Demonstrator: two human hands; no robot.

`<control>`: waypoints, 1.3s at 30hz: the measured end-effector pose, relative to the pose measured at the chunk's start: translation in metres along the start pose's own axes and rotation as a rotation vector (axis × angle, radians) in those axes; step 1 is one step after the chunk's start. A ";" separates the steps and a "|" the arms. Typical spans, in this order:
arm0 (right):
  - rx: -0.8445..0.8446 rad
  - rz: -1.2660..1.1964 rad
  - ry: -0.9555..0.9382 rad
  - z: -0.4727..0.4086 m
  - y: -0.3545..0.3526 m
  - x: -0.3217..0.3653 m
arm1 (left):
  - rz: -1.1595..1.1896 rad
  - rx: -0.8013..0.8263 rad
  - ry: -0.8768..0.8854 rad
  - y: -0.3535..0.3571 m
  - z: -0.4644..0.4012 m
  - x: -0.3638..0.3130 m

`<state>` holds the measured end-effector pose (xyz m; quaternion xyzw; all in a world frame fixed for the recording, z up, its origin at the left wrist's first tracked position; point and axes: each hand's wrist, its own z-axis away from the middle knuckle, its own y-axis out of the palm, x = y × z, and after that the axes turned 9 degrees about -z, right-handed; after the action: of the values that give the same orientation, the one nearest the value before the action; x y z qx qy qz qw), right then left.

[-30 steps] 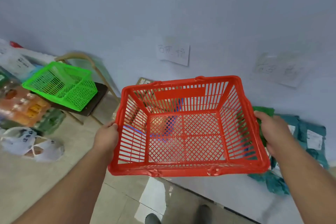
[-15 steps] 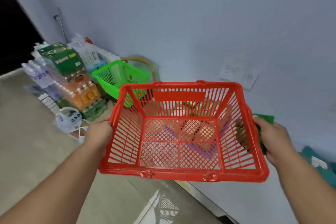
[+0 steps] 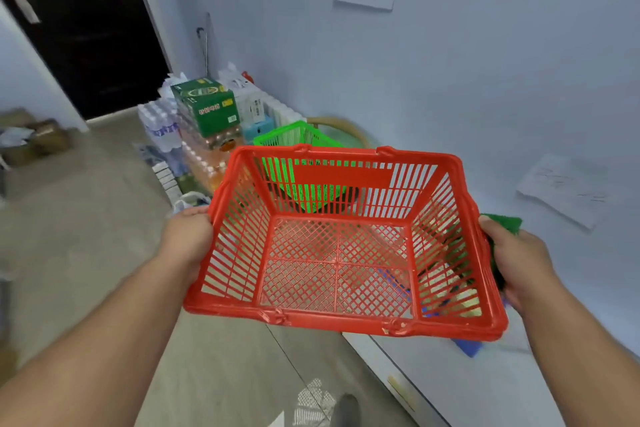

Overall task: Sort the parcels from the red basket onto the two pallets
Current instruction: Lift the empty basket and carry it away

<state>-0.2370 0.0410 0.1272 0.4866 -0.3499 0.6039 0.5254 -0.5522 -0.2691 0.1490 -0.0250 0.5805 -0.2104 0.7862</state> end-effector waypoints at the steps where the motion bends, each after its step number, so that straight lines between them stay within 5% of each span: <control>1: 0.010 -0.009 0.002 -0.007 0.012 0.000 | 0.005 -0.007 0.011 0.000 -0.014 -0.004; 18: -0.029 -0.026 -0.012 -0.120 0.201 0.027 | -0.032 -0.035 0.057 0.017 -0.232 -0.099; 39: -0.369 0.059 -0.093 -0.110 0.424 0.016 | -0.145 0.291 0.183 0.001 -0.526 -0.205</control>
<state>-0.6738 0.0620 0.1492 0.3988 -0.4927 0.5213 0.5713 -1.0863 -0.0861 0.1630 0.0666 0.6096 -0.3498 0.7082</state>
